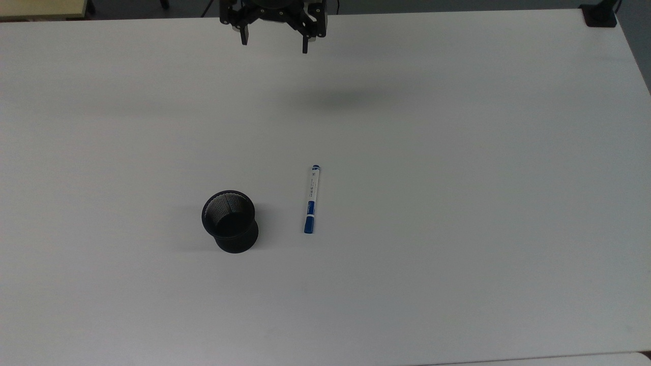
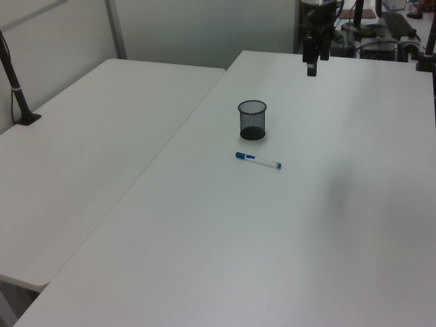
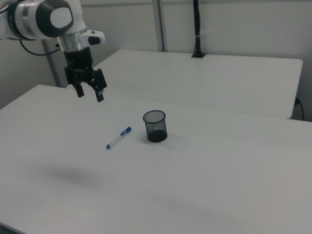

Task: Insert the marker

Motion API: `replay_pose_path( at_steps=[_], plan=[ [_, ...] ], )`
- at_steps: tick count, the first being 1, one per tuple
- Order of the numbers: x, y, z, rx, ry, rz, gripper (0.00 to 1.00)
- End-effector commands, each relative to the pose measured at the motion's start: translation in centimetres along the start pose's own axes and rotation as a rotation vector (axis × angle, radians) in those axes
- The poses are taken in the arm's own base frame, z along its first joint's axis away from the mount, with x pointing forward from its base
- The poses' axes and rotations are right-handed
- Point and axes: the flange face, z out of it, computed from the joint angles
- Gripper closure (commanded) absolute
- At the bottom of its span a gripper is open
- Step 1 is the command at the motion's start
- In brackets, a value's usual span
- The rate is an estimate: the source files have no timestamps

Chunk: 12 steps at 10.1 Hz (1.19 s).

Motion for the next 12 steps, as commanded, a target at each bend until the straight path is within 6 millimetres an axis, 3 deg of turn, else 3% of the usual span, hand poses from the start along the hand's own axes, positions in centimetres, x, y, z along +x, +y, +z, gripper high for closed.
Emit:
replay_pose_path(
  at_steps=[1, 9, 12],
  plan=[
    [-0.3, 0.4, -0.6, -0.001, 0.028, -0.028, 0.00],
    [0.0, 0.6, -0.6, -0.009, 0.044, -0.028, 0.00],
    [2.1, 0.7, 0.2, 0.016, 0.127, -0.040, 0.00]
  ],
)
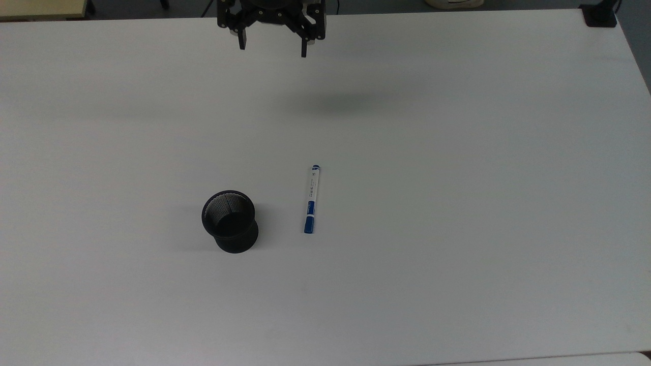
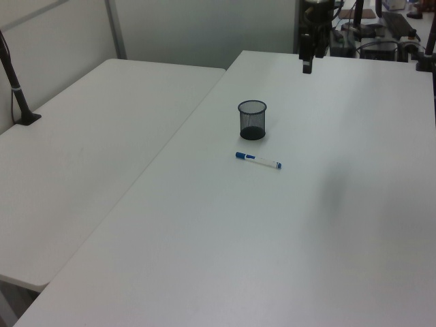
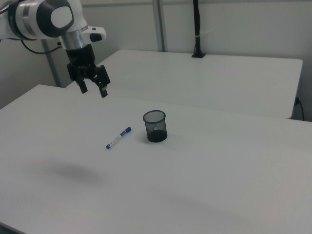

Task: Insert the marker

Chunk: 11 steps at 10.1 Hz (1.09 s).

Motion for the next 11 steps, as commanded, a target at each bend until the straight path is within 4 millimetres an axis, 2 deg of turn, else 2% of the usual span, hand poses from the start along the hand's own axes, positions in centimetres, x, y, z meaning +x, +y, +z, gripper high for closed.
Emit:
replay_pose_path(
  at_steps=[1, 3, 6, 8, 9, 11],
  plan=[
    [2.2, 0.3, 1.8, 0.016, 0.089, -0.027, 0.00],
    [4.3, -0.5, 4.5, 0.025, 0.122, -0.025, 0.00],
    [7.7, -1.5, 10.4, 0.043, 0.168, -0.025, 0.00],
    [9.0, -2.2, 13.8, 0.059, 0.179, -0.010, 0.00],
    [9.5, -2.9, 15.7, 0.057, 0.178, 0.016, 0.00],
    [10.4, -5.7, 18.6, 0.050, 0.226, 0.026, 0.00]
  ],
)
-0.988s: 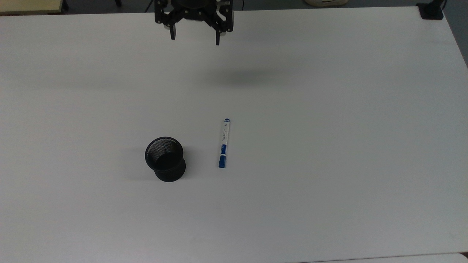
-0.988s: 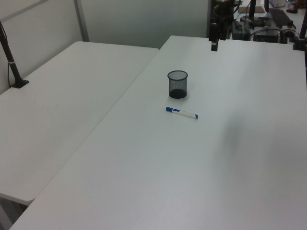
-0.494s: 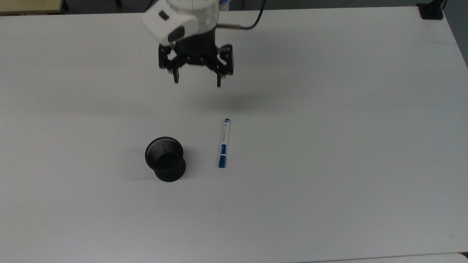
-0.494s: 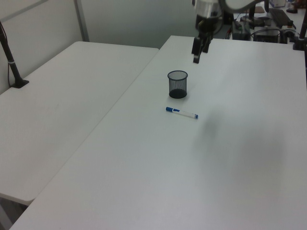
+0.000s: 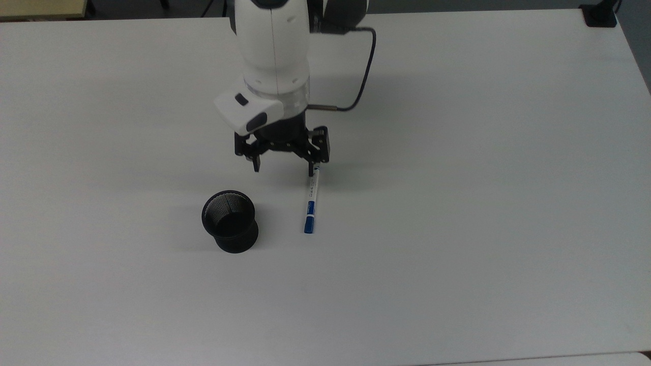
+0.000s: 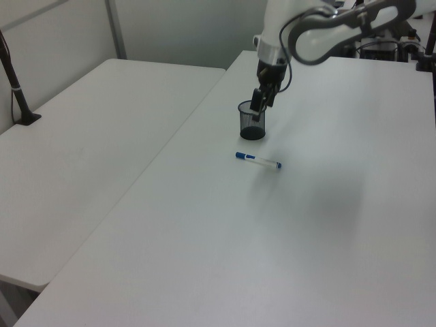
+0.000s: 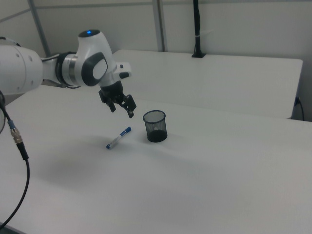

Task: Insert the marker
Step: 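Move the open gripper down over the blue-capped white marker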

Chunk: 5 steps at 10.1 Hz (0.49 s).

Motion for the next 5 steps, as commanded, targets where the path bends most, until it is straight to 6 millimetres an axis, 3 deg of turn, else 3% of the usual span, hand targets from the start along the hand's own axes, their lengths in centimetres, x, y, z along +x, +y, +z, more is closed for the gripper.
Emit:
replay_pose_path(
  at_steps=[1, 3, 5],
  plan=[
    [0.4, -3.0, 4.0, -0.027, 0.065, 0.039, 0.00],
    [0.9, -3.5, 5.9, -0.057, 0.085, 0.039, 0.00],
    [1.1, -4.0, 7.6, -0.063, 0.076, 0.035, 0.21]
  ],
)
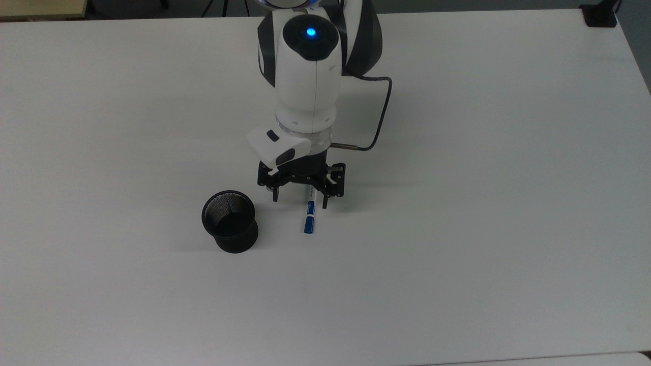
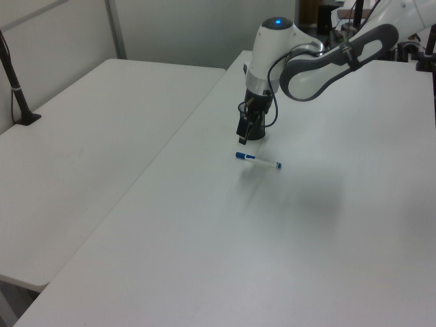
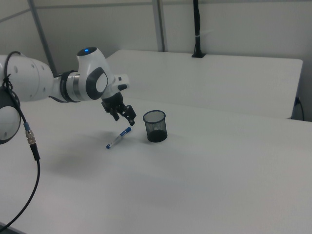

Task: Insert the marker
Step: 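Move the open gripper down over the blue-capped white marker, then close the gripper around the marker's middle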

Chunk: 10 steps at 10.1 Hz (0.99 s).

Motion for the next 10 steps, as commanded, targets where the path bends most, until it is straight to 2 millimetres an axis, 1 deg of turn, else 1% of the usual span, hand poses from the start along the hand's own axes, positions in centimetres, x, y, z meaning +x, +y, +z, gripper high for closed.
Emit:
replay_pose_path(
  at_steps=[1, 2, 4, 5, 6, 8, 9, 10],
  plan=[
    [0.7, -0.7, 1.6, -0.020, 0.035, -0.006, 0.30],
    [0.7, -0.9, 1.9, -0.022, 0.048, -0.019, 0.37],
    [0.3, -1.1, 3.2, -0.026, 0.034, -0.026, 0.44],
    [0.2, -1.2, 3.6, -0.028, 0.029, -0.012, 0.45],
    [-0.1, -2.0, 3.8, -0.034, 0.029, -0.007, 0.44],
    [-0.4, -2.1, 5.0, -0.052, 0.021, 0.004, 0.45],
    [-0.4, -2.1, 5.1, -0.053, 0.021, 0.003, 0.50],
    [-0.5, -2.3, 5.2, -0.054, 0.020, 0.000, 0.58]
  ],
)
